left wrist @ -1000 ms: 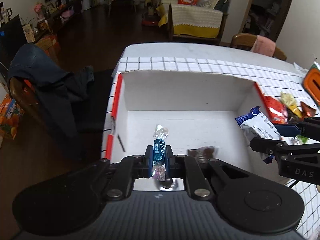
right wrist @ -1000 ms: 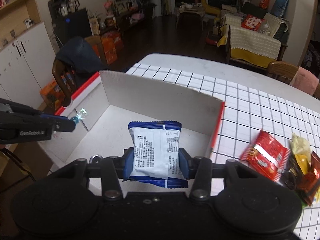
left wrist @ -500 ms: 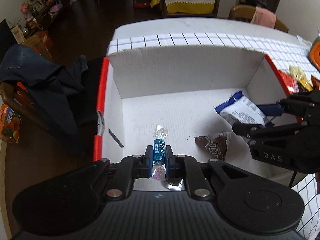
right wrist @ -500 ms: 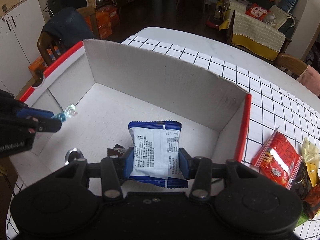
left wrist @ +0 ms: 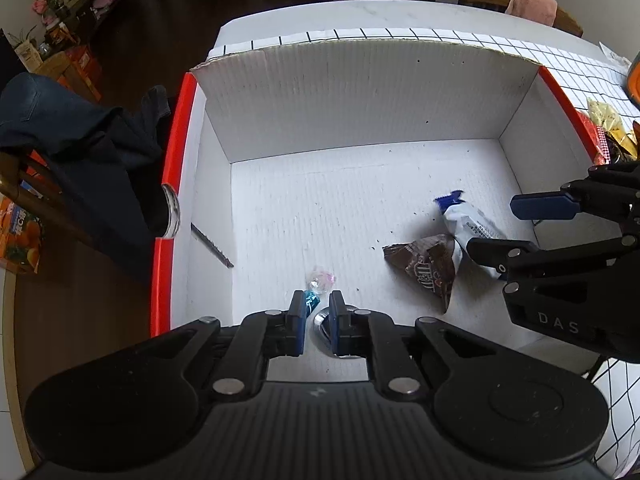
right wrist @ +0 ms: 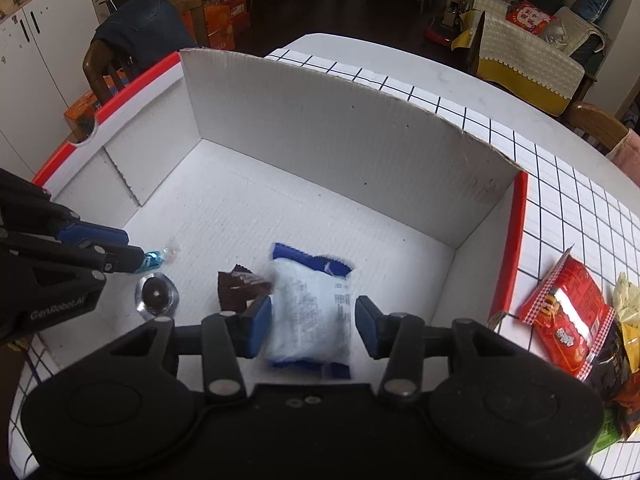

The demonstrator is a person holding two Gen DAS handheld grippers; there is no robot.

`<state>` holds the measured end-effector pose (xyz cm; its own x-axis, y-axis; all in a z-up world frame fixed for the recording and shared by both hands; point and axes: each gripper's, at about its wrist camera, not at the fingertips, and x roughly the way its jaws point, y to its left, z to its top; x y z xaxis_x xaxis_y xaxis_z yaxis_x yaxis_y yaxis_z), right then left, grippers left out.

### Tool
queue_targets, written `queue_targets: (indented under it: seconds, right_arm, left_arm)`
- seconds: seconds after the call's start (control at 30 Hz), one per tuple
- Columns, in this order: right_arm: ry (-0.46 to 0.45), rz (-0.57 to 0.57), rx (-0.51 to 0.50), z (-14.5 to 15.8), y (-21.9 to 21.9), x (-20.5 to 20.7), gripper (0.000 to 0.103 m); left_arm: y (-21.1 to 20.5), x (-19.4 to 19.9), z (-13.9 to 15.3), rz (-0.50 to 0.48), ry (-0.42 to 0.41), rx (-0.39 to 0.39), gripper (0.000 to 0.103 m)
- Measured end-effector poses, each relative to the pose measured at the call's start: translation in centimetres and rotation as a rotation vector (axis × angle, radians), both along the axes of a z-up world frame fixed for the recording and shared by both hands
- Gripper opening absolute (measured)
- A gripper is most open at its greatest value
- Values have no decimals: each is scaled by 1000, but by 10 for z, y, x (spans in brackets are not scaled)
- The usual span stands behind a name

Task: Organize snacks
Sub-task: 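Open both grippers to drop the biscuit pack and candy into the box, then move both tools back toward the remaining snack pile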

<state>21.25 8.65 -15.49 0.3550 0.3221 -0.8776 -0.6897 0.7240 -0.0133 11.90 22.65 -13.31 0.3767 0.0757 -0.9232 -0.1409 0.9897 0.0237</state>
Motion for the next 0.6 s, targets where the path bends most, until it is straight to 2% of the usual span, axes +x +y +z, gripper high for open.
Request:
queue_targets:
  seconds: [0.17,0.6]
  right_arm:
    - [-1,-8,38,9,-7,-6,48]
    - [-34,-58,218,61,-52,-31,58]
  left_arm:
    - [0,-8,8,11,-23,-16,11]
    - [-14,-31,49,-7,-130,-64,12]
